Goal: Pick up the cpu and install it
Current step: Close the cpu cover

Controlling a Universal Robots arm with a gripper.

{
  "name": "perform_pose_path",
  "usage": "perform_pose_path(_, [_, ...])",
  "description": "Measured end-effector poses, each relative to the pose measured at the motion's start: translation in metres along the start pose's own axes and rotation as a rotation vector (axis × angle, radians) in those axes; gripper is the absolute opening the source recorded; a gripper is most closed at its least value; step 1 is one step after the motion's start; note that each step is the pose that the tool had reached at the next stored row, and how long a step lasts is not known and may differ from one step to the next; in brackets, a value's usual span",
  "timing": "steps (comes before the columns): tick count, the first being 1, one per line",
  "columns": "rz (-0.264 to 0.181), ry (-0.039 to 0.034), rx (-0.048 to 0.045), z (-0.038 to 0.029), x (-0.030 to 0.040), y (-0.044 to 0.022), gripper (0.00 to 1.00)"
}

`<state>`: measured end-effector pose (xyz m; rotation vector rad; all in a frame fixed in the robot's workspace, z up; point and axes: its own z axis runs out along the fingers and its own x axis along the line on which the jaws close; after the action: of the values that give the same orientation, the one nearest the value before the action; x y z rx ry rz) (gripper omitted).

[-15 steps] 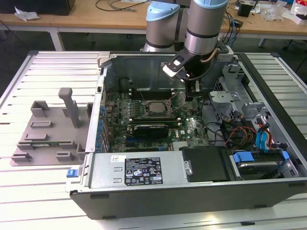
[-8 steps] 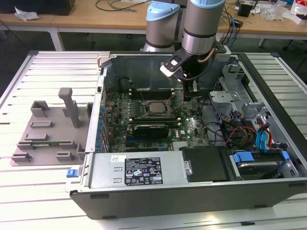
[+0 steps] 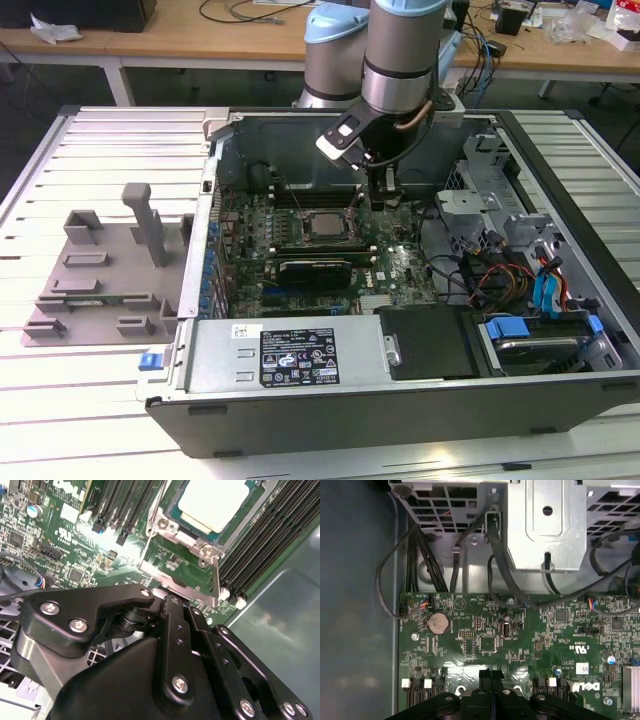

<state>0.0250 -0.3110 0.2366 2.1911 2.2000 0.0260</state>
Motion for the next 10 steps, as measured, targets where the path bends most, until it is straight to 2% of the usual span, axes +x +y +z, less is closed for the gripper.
perform_pose_path(2, [0.0,0.0,0.0001,-0.0002,0.0002,-0.0056,0.11])
perform_pose_path(8, [0.0,0.0,0.0,-0.0011,0.0009,-0.0281,0.11])
perform_pose_path(10, [0.0,0.0,0.0,-0.0011,0.001,-0.0301,0.11])
